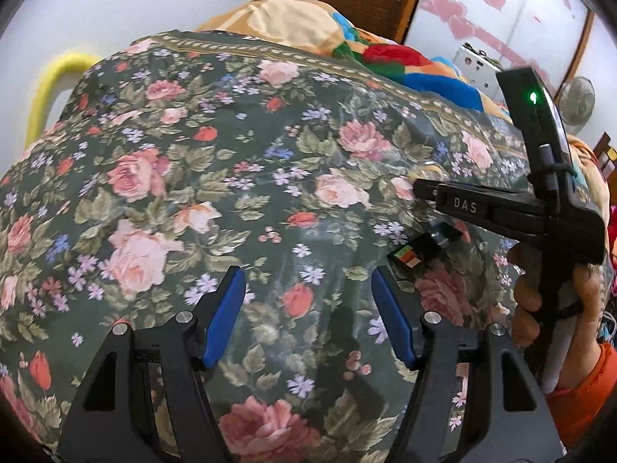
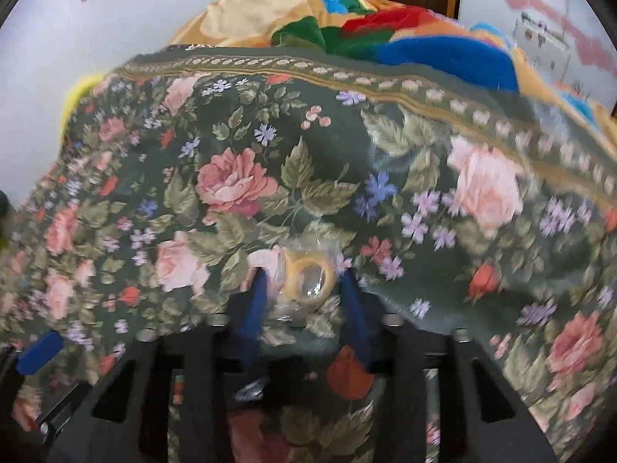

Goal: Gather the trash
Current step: 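Grasp the black lighter with the left tool while the right tool grasps the clear bag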

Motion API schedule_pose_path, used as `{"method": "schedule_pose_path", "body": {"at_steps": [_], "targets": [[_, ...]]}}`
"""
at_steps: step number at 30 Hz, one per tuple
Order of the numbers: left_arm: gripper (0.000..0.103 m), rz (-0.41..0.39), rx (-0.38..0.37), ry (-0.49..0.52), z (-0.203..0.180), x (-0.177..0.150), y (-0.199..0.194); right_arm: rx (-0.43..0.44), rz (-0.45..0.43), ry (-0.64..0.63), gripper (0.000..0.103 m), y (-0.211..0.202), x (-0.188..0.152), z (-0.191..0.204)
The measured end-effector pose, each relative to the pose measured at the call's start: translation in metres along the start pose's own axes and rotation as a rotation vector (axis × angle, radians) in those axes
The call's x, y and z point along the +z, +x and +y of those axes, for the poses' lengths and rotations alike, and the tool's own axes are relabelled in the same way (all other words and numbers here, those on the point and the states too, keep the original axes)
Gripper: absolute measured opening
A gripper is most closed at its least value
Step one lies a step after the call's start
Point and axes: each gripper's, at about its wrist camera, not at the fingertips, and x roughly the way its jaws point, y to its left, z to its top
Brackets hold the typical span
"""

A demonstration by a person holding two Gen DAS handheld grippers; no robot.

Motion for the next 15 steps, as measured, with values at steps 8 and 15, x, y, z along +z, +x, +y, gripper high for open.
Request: {"method": "schedule_pose_path", "body": {"at_steps": [8, 15], "targets": [[0.067, 0.014, -0.074, 0.119, -0.049, 0.014, 0.015, 0.059, -0.044, 0.046, 0.016, -0.036, -0.016, -0.025], [0.064, 0.045, -0.063, 0.254, -0.09, 0.018, 0.043, 0.025, -0.032, 0.057, 0.016, -0.059, -0.038, -0.067]]}}
